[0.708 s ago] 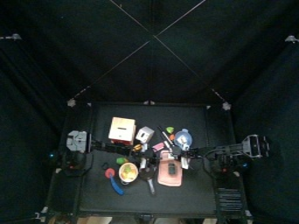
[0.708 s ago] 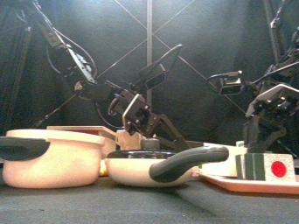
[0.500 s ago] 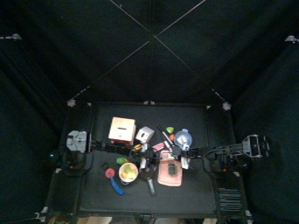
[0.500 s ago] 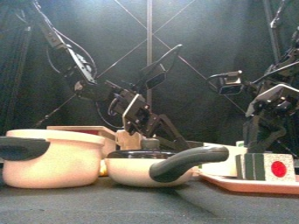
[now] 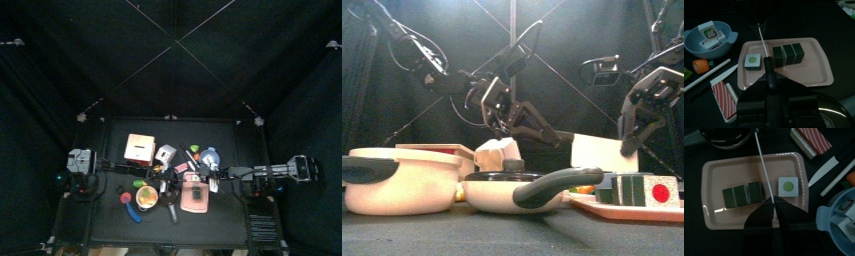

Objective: Cut sushi piece

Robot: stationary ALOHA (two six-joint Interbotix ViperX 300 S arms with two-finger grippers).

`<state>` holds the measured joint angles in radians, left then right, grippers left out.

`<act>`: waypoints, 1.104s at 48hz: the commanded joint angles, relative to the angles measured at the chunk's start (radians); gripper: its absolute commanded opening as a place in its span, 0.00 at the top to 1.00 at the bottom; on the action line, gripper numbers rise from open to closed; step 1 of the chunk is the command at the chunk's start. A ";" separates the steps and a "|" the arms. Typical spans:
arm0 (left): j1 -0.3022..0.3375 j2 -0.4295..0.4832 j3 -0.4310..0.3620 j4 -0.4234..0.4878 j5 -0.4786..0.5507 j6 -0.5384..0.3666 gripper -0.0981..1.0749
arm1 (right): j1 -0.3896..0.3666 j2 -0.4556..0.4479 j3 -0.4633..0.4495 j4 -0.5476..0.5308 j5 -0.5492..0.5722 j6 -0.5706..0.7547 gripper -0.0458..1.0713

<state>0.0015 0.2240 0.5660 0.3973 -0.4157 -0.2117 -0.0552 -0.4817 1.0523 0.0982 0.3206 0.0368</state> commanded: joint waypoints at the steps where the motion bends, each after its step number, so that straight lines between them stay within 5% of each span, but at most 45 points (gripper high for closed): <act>1: -0.044 -0.014 -0.012 0.008 -0.006 0.002 0.56 | 0.026 -0.025 -0.009 0.015 -0.005 0.005 0.69; 53: -0.071 0.055 -0.023 -0.014 -0.006 0.000 0.56 | 0.075 0.061 0.025 0.071 -0.080 0.005 0.69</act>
<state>-0.0430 0.2853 0.5584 0.3789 -0.4172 -0.2148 0.0230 -0.4218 1.0815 0.1687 0.2516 0.0399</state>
